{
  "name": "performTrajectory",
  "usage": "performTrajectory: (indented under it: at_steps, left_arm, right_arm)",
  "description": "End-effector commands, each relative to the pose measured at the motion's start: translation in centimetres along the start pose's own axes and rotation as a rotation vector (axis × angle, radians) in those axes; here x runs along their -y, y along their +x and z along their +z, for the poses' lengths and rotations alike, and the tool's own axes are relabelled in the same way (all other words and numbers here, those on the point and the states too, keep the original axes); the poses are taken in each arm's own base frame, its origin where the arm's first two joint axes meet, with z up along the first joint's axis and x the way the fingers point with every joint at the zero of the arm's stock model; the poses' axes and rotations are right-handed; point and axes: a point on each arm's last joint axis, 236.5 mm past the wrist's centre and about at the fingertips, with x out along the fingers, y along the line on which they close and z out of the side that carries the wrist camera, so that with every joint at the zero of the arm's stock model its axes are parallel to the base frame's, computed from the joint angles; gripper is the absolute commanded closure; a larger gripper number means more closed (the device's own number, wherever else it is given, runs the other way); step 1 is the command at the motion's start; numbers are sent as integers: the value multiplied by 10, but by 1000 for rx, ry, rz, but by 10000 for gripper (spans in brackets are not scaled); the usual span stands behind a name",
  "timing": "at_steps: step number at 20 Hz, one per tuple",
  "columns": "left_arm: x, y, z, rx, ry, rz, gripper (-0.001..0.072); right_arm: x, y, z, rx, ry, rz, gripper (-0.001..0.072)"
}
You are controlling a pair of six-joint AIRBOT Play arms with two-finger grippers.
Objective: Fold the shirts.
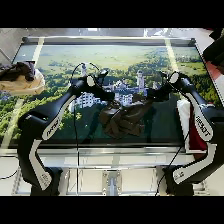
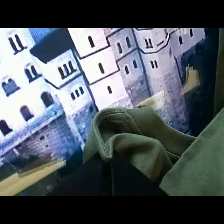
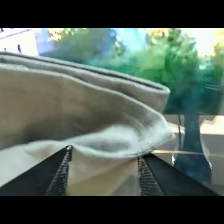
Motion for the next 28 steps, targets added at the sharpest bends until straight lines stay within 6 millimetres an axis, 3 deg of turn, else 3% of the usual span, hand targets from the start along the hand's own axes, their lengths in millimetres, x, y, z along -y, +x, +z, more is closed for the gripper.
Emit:
performTrajectory:
  at_steps: [1,4,5,6,8,10,12,14,17,20,23,26,28]
  left_arm:
    - [0,0,0,1,0,0,694]
    - [2,0,1,2,-7,-10,694]
    - [4,0,1,4,-13,-19,694]
    - [7,0,2,6,-18,-27,694]
    - [8,-7,6,20,-14,-28,694]
    - [6,-34,22,77,-12,-22,694]
    - [0,-88,47,180,-17,-11,694]
    - [-12,-166,67,301,-29,11,694]
    - [-26,-297,70,493,-41,72,694]
    - [-8,-417,47,695,-8,147,694]
    - [46,-511,11,900,95,205,694]
    - [92,-587,-35,1099,221,343,694]
    - [97,-636,-62,1233,222,485,694]
  right_arm:
    - [-6,4,15,61,21,28,350]
    - [-7,9,14,54,29,35,378]
    - [-6,13,10,31,28,34,500]
    - [-7,13,7,18,30,39,687]
    - [-11,5,4,0,19,45,702]
    - [-21,-22,10,13,-37,54,702]
    - [-29,-73,17,58,-131,28,703]
    - [-32,-143,18,135,-237,-44,702]
    - [-38,-264,3,332,-314,-150,702]
    - [-68,-372,-33,585,-367,-122,703]
    - [-104,-451,-83,791,-433,-28,703]
    - [-126,-503,-131,935,-492,36,703]
    - [-124,-524,-150,1002,-496,14,703]
